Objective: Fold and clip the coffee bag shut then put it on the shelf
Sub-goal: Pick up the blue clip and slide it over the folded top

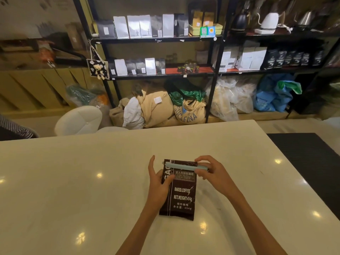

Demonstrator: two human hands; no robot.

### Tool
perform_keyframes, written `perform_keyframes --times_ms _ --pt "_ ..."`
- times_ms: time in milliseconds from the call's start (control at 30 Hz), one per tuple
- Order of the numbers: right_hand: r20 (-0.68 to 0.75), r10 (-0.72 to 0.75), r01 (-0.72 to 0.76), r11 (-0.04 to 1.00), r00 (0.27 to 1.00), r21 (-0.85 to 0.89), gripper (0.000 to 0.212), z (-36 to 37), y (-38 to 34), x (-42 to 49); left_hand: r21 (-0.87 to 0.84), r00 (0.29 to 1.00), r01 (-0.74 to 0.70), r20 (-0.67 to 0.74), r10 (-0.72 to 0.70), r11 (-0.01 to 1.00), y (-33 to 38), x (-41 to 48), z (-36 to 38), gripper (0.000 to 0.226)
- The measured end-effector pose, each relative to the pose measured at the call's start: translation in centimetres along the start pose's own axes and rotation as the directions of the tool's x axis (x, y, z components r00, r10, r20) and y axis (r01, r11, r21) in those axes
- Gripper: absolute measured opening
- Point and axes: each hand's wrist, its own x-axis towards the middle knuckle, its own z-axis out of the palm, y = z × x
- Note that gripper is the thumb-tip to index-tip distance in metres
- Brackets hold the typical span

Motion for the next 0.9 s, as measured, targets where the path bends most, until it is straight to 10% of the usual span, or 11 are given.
perform_keyframes --times_ms 600,900 --pt "0.042 0.1 -0.103 0.991 0.994 0.087 0.041 1.7 -1.4 1.1 0.088 0.996 0.074 0.047 -0.078 0.993 0.9 1.1 -0.2 0.09" --pt "0.013 0.1 -0.101 0.991 0.995 0.089 0.042 1.9 -0.2 1.7 0.05 0.997 0.066 0.047 -0.069 0.997 0.8 1.3 -0.6 0.051"
